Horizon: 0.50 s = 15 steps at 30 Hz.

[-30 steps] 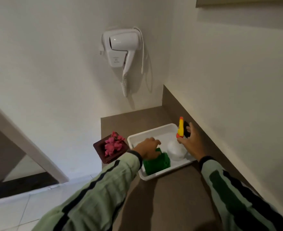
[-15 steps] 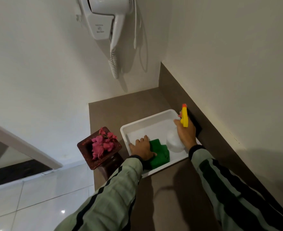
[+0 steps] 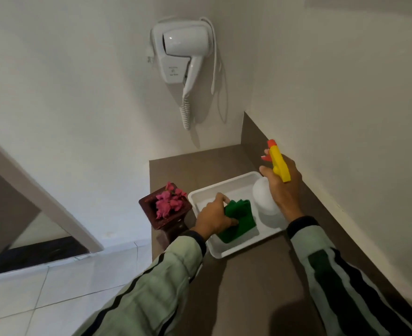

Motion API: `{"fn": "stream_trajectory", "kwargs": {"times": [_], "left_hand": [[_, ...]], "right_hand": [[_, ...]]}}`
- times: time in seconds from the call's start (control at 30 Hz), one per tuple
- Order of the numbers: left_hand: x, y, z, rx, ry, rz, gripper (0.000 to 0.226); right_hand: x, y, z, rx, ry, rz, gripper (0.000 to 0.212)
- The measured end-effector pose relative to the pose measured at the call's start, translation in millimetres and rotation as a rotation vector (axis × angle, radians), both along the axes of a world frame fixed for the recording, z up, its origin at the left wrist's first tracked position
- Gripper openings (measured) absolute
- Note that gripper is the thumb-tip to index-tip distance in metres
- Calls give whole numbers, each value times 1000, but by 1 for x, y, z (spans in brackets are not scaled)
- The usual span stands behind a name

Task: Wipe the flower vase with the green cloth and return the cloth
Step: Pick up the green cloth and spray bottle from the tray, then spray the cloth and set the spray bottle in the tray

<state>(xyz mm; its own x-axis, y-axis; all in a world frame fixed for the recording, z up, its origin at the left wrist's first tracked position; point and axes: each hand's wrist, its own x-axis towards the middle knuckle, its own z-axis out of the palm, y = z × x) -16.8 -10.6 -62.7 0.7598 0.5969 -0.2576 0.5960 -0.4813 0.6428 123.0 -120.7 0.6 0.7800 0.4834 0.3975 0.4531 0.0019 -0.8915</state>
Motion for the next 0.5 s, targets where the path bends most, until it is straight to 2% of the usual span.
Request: {"fn": "stream_trajectory", "kwargs": {"times": [0.1, 0.17, 0.23, 0.33, 0.43, 0.5], "left_hand": [[-39, -16, 23, 20, -71, 8, 63], [-75, -26, 28, -39, -106, 31, 54], [-109, -36, 25, -133, -134, 95, 47], [-165, -44, 10, -290, -194, 294, 43], [-212, -46, -8, -421, -241, 535, 41], [-235, -46, -16, -484, -288, 668, 37]], "right_hand": [[-21, -22, 10, 22, 21, 64, 22], [-39, -34, 6, 29, 107, 159, 31], [-60, -42, -5, 12, 102, 226, 41], [-99, -47, -34, -78, 132, 290, 51], [-135, -49, -66, -210, 152, 331, 44], [-151, -47, -81, -312, 113, 332, 27]]}}
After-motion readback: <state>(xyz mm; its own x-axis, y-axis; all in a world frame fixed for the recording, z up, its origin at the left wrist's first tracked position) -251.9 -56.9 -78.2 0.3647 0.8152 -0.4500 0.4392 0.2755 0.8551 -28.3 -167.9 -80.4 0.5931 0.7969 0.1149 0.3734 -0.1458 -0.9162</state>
